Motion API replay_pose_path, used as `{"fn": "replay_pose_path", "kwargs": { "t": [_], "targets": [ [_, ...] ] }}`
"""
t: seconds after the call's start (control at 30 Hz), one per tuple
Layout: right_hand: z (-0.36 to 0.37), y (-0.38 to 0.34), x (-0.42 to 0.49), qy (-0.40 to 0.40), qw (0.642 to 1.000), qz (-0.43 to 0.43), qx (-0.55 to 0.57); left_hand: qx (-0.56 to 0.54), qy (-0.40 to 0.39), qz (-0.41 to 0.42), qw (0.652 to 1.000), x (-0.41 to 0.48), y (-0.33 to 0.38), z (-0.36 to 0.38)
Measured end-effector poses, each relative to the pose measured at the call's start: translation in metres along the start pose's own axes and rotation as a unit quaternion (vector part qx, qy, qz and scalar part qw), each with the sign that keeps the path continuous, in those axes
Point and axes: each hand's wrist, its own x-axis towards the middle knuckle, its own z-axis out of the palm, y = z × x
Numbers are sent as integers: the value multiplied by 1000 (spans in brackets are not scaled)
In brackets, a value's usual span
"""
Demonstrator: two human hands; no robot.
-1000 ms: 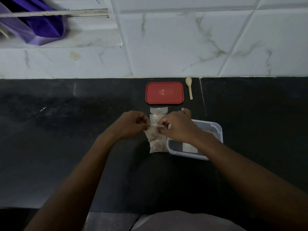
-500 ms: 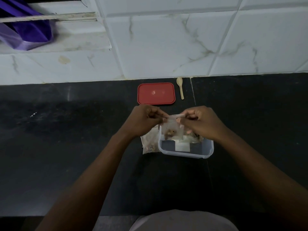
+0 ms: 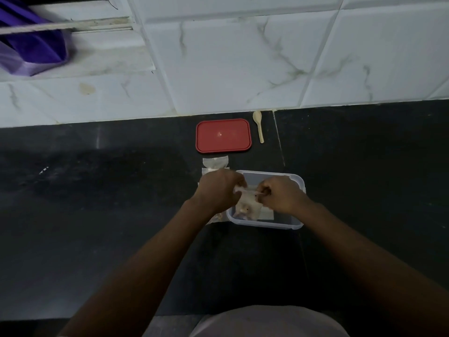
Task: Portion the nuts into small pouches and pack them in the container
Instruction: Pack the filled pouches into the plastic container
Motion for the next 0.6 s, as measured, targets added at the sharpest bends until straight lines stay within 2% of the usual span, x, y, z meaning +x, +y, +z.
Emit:
{"fn": "replay_pose_path", "kwargs": {
  "t": [0.13,0.27,0.5,0.6],
  "targets": [
    [1,8,-2,22,998,17,55,-81,51,-20,995,-6,-7,7],
    [-1,9,-3,21,998,15,50,-139,72,-23,987,-8,-6,16],
    [-10,12,-6,32,998,13,54,-173,73,-12,982,-7,-2,17],
    [-16,5,-9,76,995,-6,61,-172,74,-23,982,-9,-5,10]
  ]
}}
